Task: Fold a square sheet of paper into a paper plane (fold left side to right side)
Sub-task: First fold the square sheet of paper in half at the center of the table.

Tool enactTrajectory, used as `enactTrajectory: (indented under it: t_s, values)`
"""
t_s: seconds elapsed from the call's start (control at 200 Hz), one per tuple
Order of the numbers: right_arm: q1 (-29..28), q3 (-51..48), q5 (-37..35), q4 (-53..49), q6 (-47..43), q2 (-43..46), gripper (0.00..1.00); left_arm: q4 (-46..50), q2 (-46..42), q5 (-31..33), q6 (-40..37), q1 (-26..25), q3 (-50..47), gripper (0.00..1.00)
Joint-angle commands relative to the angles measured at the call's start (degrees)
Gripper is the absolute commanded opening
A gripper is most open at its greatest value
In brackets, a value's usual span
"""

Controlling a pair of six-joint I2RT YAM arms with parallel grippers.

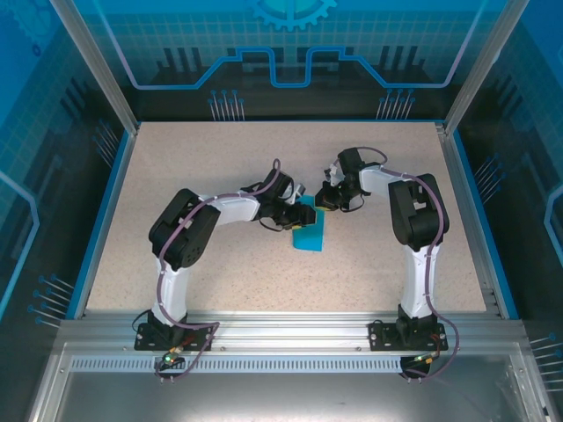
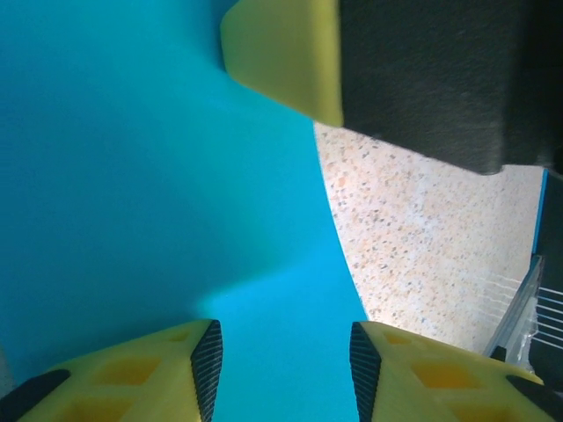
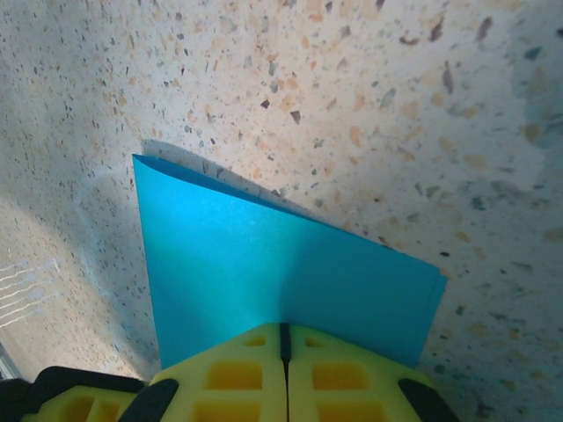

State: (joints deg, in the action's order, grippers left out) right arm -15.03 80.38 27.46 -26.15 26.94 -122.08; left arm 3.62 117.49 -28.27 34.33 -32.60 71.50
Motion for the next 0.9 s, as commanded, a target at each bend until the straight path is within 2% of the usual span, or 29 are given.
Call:
enactTrajectory:
  t_s: [0.0,0.12,0.35,0.54,0.89]
  values:
    - [-1.4,-1.3,-5.2,-6.4,-0.7,-2.1,0.06,0.9,1.3,0.6,-2.3,-0.1,-0.7,0.45]
    - [-1.3,-1.2,-5.7,-6.9,-0.7,-2.2,0.06,-0.5,0.4,-0.6,-2.4,-0.2,-3.9,0.41]
    - [-1.4,-1.7,-6.3,-7.2,-0.3,-2.0,0.06,-1.9,-4.6,-2.1,-5.7,-1.2,-11.1,0.41]
    - [-1.5,-2.3,-6.8,-7.5,-0.1,-1.8,0.06,-6.9,-7.6,-3.7,-6.5,-1.8,-18.0,0.41]
    - [-1.7,-3.1,-7.3,-7.7,0.0,-1.2,0.06,-9.3,-12.4,-3.6,-7.4,-5.6,-24.5,0.41]
